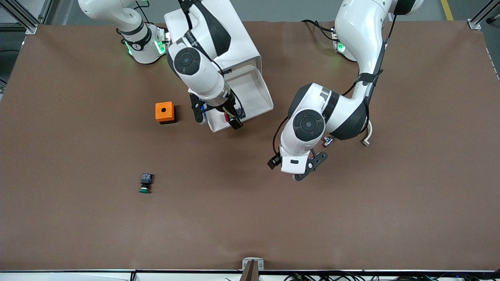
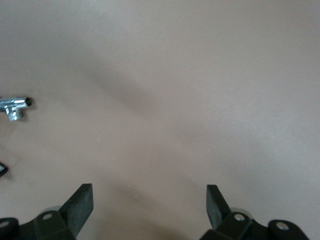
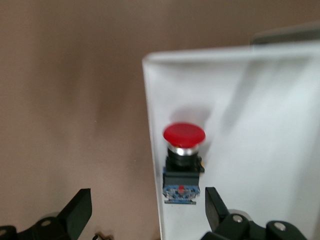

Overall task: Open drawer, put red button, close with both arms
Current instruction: 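Lower the red button into the drawer and open the right gripper, then withdraw the right gripper while the left gripper pushes the drawer front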

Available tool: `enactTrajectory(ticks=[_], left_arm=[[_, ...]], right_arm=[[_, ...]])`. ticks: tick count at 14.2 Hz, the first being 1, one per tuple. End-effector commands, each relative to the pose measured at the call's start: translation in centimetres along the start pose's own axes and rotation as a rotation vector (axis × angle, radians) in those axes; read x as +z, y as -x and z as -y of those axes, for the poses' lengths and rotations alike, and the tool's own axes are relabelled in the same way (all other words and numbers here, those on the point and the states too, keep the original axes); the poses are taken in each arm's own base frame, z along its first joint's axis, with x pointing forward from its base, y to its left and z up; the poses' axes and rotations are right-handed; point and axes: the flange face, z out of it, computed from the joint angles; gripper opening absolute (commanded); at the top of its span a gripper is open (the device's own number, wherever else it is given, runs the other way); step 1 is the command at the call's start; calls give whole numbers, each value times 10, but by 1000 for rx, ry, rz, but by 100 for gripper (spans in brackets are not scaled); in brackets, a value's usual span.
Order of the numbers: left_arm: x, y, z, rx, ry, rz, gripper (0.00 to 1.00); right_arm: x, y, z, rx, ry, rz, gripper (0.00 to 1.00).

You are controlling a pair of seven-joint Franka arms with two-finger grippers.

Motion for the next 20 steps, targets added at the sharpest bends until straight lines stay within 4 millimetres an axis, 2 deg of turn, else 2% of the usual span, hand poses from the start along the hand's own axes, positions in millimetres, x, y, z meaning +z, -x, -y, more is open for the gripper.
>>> enactTrajectory(ticks=[1, 6, 7, 11, 14, 17, 20], left_arm=[[3, 19, -9, 51, 24, -48, 99], [13, 31, -16, 133, 27, -58, 99], [21, 47, -21, 162, 23, -66, 99], [45, 83, -32, 190, 32, -55, 99], [56, 117, -39, 234, 42, -12, 99], [64, 144, -41, 267, 34, 15, 99], [66, 166, -40, 286, 15, 52, 99]], right_arm=[[-44, -46, 20, -179, 34, -12, 100], [-95, -162, 32, -466, 75, -22, 100], [-105, -181, 31, -511, 73, -25, 100], [-147, -254, 19, -747, 122, -153, 100], [-182, -310, 0, -900, 119, -162, 100], [-217, -343, -18, -1014, 154, -229, 100], [-246, -362, -37, -1067, 175, -259, 100]])
